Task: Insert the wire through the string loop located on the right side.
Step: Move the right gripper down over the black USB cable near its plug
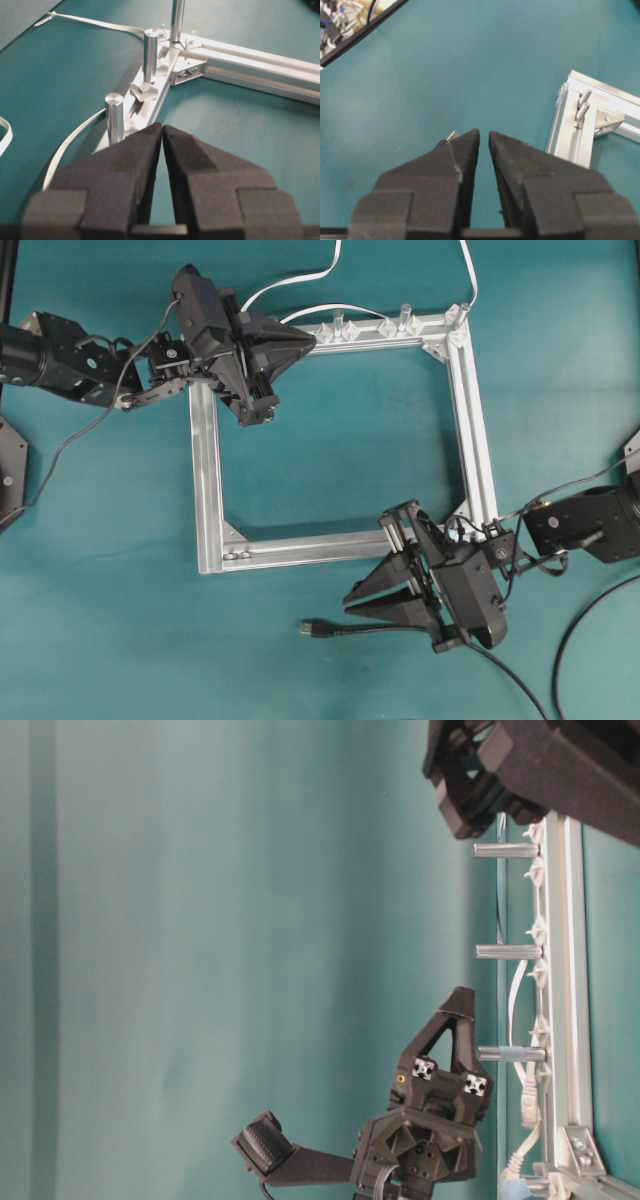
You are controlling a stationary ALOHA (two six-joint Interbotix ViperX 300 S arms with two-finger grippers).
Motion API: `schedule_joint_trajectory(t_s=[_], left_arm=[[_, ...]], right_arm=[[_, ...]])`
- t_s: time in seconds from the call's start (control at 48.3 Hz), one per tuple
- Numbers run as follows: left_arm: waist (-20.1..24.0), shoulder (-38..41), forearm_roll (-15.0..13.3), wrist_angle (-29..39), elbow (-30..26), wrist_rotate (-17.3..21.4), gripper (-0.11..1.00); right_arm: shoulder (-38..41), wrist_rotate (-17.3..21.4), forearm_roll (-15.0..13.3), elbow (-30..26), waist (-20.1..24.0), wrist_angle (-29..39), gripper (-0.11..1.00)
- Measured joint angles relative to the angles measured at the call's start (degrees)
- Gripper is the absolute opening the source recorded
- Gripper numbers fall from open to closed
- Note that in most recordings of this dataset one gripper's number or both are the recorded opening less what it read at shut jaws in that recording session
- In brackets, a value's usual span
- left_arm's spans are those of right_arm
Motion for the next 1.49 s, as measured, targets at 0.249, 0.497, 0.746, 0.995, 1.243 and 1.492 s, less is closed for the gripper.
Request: schedule_joint_trajectory(t_s=[0.249, 0.497, 0.746, 0.995, 1.243, 1.492], left_arm=[[-0.3, -4.2, 2.2, 7.9, -0.3, -0.4, 0.00], [-0.4, -6.9, 2.2, 12.7, -0.3, -0.4, 0.01], [-0.4, -7.6, 2.2, 13.0, -0.3, -0.5, 0.62], [-0.4, -7.7, 2.2, 14.2, 0.1, -0.5, 0.73], [-0.4, -7.7, 2.2, 14.7, 0.6, -0.5, 0.73], [-0.4, -7.6, 2.2, 14.7, 0.6, -0.5, 0.73]], right_arm=[[-1.3, 1.9, 0.0, 0.0, 0.5, 1.8, 0.01], [-1.6, 4.5, 0.1, 0.0, 0.7, 4.0, 0.41], [-1.5, 4.7, 2.8, 0.0, 0.7, 4.1, 0.86], [-1.6, 4.0, 8.0, 0.0, 2.1, 4.2, 0.85], [-1.6, -2.9, 21.6, -0.2, 7.7, 5.2, 0.85], [-1.6, -13.4, 37.2, -1.5, 12.2, 5.4, 0.85]])
